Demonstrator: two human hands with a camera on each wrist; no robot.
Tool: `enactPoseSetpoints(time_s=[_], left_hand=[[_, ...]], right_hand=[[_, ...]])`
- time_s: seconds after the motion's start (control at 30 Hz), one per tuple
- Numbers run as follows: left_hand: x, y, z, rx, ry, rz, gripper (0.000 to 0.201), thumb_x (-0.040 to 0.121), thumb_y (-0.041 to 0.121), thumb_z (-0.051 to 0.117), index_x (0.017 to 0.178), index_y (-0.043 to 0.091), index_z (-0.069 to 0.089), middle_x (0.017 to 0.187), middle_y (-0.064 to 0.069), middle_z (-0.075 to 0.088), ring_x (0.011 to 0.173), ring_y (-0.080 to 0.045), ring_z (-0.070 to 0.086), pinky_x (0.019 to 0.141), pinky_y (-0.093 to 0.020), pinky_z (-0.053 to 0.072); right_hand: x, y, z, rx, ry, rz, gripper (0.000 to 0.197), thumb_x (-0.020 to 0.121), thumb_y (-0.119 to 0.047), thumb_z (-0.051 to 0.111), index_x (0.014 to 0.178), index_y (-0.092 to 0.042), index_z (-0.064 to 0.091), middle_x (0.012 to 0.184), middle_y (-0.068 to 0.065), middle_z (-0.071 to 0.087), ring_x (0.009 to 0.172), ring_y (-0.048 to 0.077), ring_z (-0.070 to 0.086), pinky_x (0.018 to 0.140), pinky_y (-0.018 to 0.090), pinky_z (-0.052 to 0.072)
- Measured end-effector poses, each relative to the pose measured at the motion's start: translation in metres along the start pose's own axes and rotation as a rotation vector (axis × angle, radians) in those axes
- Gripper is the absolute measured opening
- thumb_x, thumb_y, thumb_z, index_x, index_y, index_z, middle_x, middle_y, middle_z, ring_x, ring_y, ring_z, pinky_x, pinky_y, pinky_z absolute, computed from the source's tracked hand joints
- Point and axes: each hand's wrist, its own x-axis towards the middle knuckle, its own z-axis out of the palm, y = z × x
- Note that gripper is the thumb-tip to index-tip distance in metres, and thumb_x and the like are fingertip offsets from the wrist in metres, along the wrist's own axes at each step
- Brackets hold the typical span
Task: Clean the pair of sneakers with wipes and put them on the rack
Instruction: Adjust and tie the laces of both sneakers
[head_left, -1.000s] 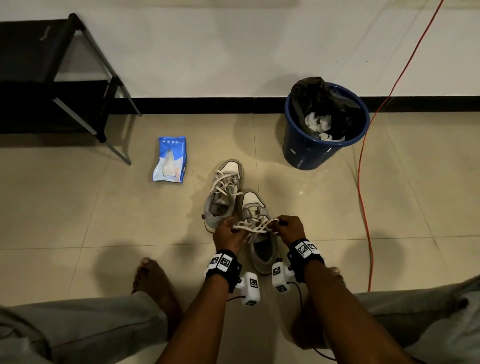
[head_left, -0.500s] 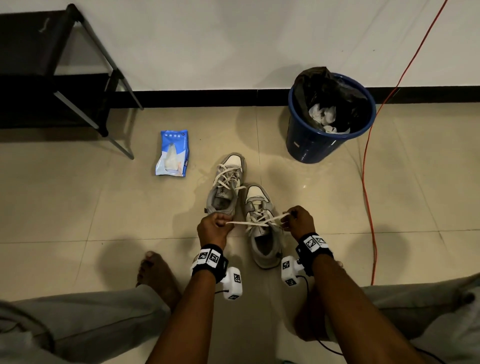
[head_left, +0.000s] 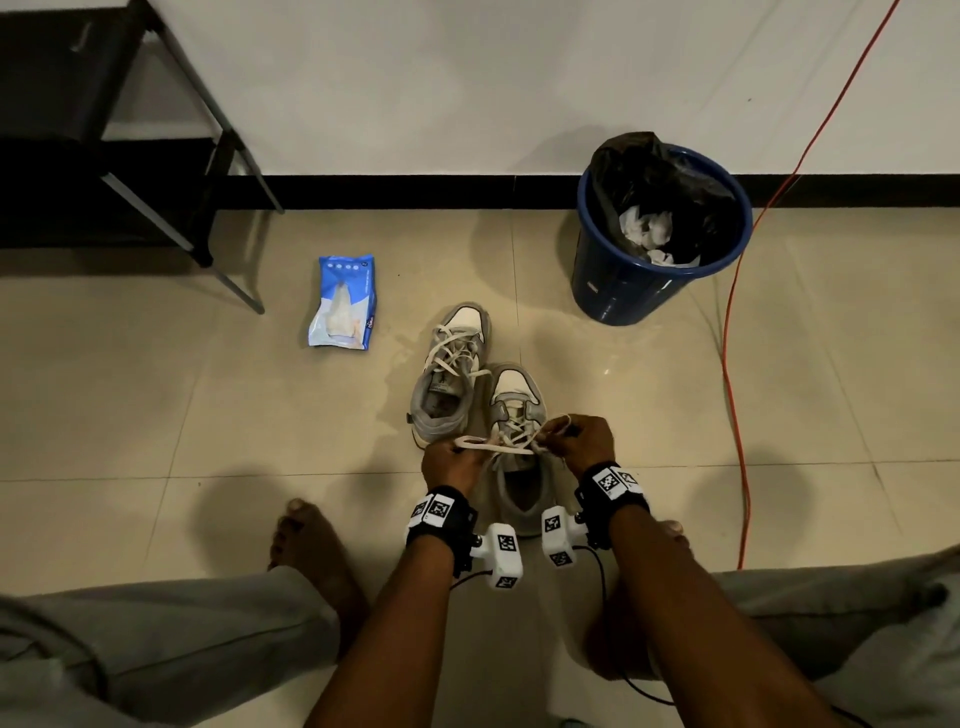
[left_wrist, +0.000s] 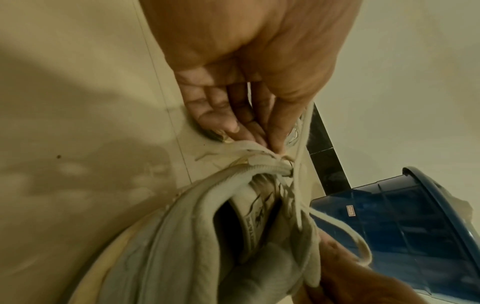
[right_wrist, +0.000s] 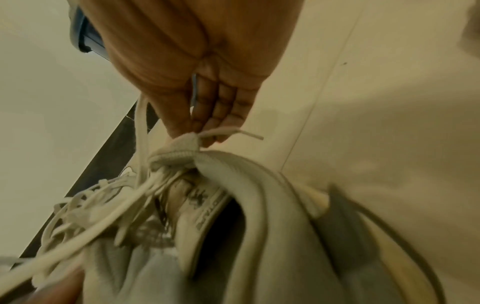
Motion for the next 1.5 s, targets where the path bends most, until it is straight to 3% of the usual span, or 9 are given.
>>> enactPoseSetpoints(time_s=[0.13,0.4,0.63,0.8,0.97,1.13,1.3,1.4,1.5], left_hand=[[-0.003,0.001,-0.011,0.04,0.196,-0.067,0.028,0.072,0.037,0.085,0.089,0.015,0.08,0.085,-0.011,0.076,0.085,-0.028,0.071,0.071,-0.028,0.051],[-0.007,-0.003,0.001,0.0,-0.016,0.063,0.013,0.078,0.033,0.08,0.072,0.022,0.076,0.075,-0.002,0.075,0.079,-0.025,0.071,0.078,-0.046,0.059],[-0.008,0.006,-0.003,0.147,-0.074,0.206,0.01,0.085,0.023,0.074,0.076,0.021,0.071,0.08,-0.003,0.072,0.081,-0.021,0.065,0.071,-0.026,0.047],[-0.007,0.004,-0.009,0.072,-0.208,0.112,0.018,0.066,0.032,0.084,0.077,0.02,0.077,0.076,-0.001,0.075,0.078,-0.024,0.072,0.07,-0.041,0.061],[-0.012,0.007,-0.025,0.087,-0.332,0.134,0.026,0.064,0.014,0.092,0.087,0.021,0.081,0.079,-0.003,0.076,0.076,-0.021,0.072,0.066,-0.035,0.061],[-0.005,0.014,-0.041,0.27,-0.161,0.169,0.014,0.069,0.026,0.088,0.079,0.02,0.081,0.068,0.0,0.074,0.066,-0.018,0.071,0.068,-0.036,0.061],[0.007,0.005,-0.102,0.353,0.373,0.062,0.017,0.079,0.034,0.08,0.087,0.02,0.081,0.089,-0.011,0.076,0.09,-0.034,0.07,0.077,-0.034,0.056],[0.005,0.009,-0.104,0.333,0.381,0.097,0.021,0.076,0.033,0.082,0.09,0.017,0.08,0.089,-0.011,0.076,0.089,-0.034,0.07,0.076,-0.034,0.055],[-0.006,0.015,-0.079,0.547,0.301,0.277,0.024,0.07,0.026,0.08,0.093,0.022,0.078,0.089,-0.007,0.074,0.088,-0.035,0.065,0.076,-0.036,0.052]], right_hand=[[0.004,-0.005,-0.023,-0.05,0.191,0.052,0.02,0.062,-0.007,0.085,0.069,-0.017,0.069,0.061,0.004,0.069,0.058,0.02,0.066,0.06,0.032,0.056],[-0.002,-0.004,-0.003,0.163,0.009,0.186,0.028,0.066,-0.022,0.088,0.082,-0.008,0.069,0.074,0.012,0.072,0.065,0.023,0.068,0.063,0.034,0.058],[0.002,0.007,0.009,0.066,-0.009,0.201,0.017,0.07,-0.026,0.084,0.069,-0.015,0.073,0.069,0.007,0.072,0.068,0.024,0.069,0.07,0.043,0.06],[-0.001,0.001,-0.005,0.137,-0.028,0.349,0.043,0.081,-0.045,0.071,0.08,-0.002,0.072,0.076,0.014,0.073,0.061,0.024,0.067,0.058,0.029,0.054],[-0.017,-0.01,-0.02,-0.05,-0.222,0.146,0.02,0.077,-0.017,0.079,0.077,0.001,0.072,0.06,0.007,0.067,0.053,0.017,0.059,0.049,0.02,0.046],[-0.011,-0.023,-0.033,-0.264,-0.103,-0.098,0.008,0.075,-0.012,0.079,0.077,-0.005,0.078,0.063,0.004,0.068,0.06,0.012,0.06,0.064,0.024,0.045],[0.0,-0.003,-0.084,-0.004,0.384,0.054,0.01,0.073,-0.02,0.079,0.074,-0.01,0.077,0.068,0.011,0.07,0.072,0.029,0.069,0.07,0.035,0.056],[0.004,0.007,-0.088,0.197,0.326,0.167,0.022,0.068,-0.021,0.084,0.08,-0.009,0.071,0.074,0.015,0.069,0.07,0.032,0.067,0.065,0.039,0.058],[-0.006,0.007,-0.068,-0.117,0.326,0.216,0.067,0.06,-0.038,0.089,0.114,-0.011,0.06,0.109,0.015,0.066,0.094,0.032,0.065,0.086,0.041,0.054]])
